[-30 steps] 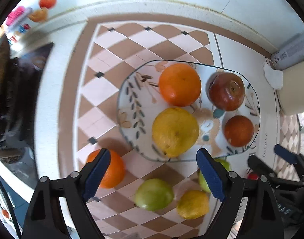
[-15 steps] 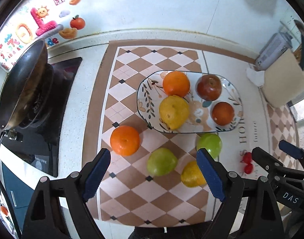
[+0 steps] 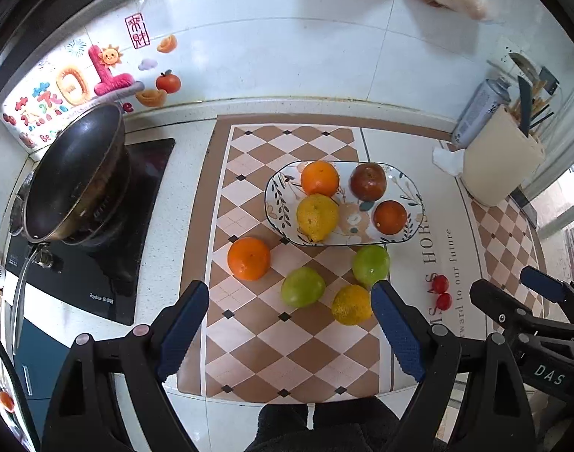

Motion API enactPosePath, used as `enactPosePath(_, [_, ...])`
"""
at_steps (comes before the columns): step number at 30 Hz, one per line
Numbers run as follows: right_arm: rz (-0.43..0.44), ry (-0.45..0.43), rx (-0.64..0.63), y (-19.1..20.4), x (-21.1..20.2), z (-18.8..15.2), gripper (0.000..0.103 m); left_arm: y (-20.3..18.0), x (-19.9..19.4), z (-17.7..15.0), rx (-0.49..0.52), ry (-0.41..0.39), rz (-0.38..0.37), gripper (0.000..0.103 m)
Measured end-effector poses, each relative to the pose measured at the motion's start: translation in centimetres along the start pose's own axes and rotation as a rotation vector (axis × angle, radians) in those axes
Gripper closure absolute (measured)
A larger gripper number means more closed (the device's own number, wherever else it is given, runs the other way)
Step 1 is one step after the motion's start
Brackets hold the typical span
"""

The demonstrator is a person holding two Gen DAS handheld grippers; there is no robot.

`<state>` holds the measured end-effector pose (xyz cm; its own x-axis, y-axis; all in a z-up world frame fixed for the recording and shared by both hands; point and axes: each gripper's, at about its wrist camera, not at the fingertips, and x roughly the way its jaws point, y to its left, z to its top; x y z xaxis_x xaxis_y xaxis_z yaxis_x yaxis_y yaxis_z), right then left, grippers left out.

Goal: Organize fruits
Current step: 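Grasp a green apple with the left tool while the right tool grasps a lemon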

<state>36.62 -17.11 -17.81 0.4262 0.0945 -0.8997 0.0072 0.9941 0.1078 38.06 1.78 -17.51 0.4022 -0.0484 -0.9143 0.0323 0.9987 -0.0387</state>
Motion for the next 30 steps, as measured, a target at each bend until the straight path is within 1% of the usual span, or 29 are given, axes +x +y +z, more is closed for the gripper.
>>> enactPosePath(8, [0.025,-0.03,0.002,0.3,-2.5,-0.9,0.01,-0.1,-2.3,-0.8,-0.008,-0.036,-0.006,0.015])
enactPosePath(12, [0.06,-0.012,0.018,0.2,-1.8,-0.9,0.009,0.3,-2.2,-0.6,-0.02,-0.038,-0.002,0.015])
enactPosePath(13, [0.075,0.0,0.025,0.1,-1.2,-0.9,0.009,0.5,-1.9,-0.4,-0.021,-0.037,0.011,0.012])
enactPosePath(14, [0.09,0.018,0.034,0.0,-0.3,-1.0,0.009,0.7,-1.6,-0.3,-0.021,-0.034,0.024,0.002])
enactPosePath(15, [0.098,0.037,0.039,0.0,0.6,-1.0,0.009,1.0,-1.0,-0.2,-0.025,-0.027,0.041,0.0])
enactPosePath(16, [0.111,0.062,0.046,-0.1,1.7,-1.0,0.009,1.3,-0.5,-0.2,-0.028,-0.024,0.051,0.0])
enactPosePath(17, [0.14,0.1,0.059,-0.1,3.5,-1.1,0.009,1.6,0.2,-0.1,-0.03,-0.016,0.075,0.0])
enactPosePath(18, [0.148,0.126,0.068,-0.1,4.9,-1.2,0.009,2.0,1.1,-0.1,-0.033,-0.002,0.099,0.0])
enactPosePath(19, [0.153,0.155,0.077,-0.1,6.5,-1.3,0.009,2.4,2.0,-0.1,-0.036,0.019,0.118,0.0])
enactPosePath(22, [0.211,0.252,0.11,0.2,12.0,-1.8,0.01,3.6,5.0,-0.1,-0.064,0.077,0.151,0.0])
enactPosePath(23, [0.234,0.288,0.12,0.4,14.2,-2.0,0.01,3.8,5.7,-0.1,-0.071,0.096,0.155,0.0])
enactPosePath(25, [0.239,0.336,0.127,0.9,17.0,-2.3,0.01,4.3,7.8,-0.1,-0.095,0.149,0.158,0.0])
enactPosePath(27, [0.251,0.379,0.129,1.4,19.7,-2.5,0.01,4.3,9.2,-0.1,-0.114,0.185,0.15,0.0])
enactPosePath(28, [0.248,0.394,0.129,1.6,20.7,-2.5,0.012,4.4,10.2,-0.1,-0.126,0.214,0.144,0.0])
enactPosePath(30, [0.261,0.421,0.125,2.1,22.7,-2.8,0.02,4.5,11.5,-0.1,-0.137,0.246,0.135,0.0])
